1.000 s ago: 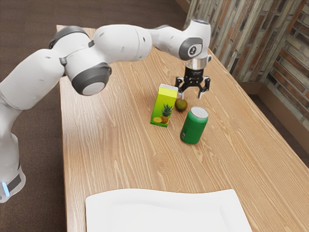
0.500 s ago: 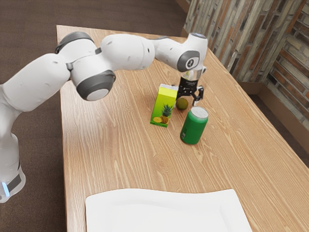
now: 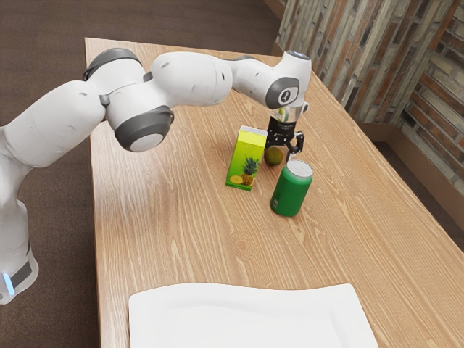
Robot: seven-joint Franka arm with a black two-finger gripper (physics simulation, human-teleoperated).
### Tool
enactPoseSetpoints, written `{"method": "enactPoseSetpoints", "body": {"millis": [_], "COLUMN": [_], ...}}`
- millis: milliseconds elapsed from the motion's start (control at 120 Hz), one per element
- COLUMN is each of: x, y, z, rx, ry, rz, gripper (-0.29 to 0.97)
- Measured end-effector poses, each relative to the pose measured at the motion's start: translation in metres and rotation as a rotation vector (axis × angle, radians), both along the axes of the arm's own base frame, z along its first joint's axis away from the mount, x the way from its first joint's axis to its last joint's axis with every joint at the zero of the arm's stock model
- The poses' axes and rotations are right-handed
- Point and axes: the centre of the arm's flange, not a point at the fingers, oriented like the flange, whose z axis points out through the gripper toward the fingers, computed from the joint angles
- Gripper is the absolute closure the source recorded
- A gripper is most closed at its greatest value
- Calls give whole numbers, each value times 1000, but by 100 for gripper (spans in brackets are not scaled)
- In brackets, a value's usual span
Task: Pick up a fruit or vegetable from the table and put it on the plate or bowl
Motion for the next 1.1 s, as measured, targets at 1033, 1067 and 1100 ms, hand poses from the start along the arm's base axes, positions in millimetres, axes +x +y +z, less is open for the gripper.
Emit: {"method": "enactPoseSetpoints", "body": {"millis": [1033, 1067, 1100], "x": [-163, -178, -191], "y": [-439, -459, -474], "z": [240, 237, 236], "rx": [-119, -115, -110], "ry": [7, 44, 75], "rz": [-739, -769, -789], "gripper": [41, 41, 41]}}
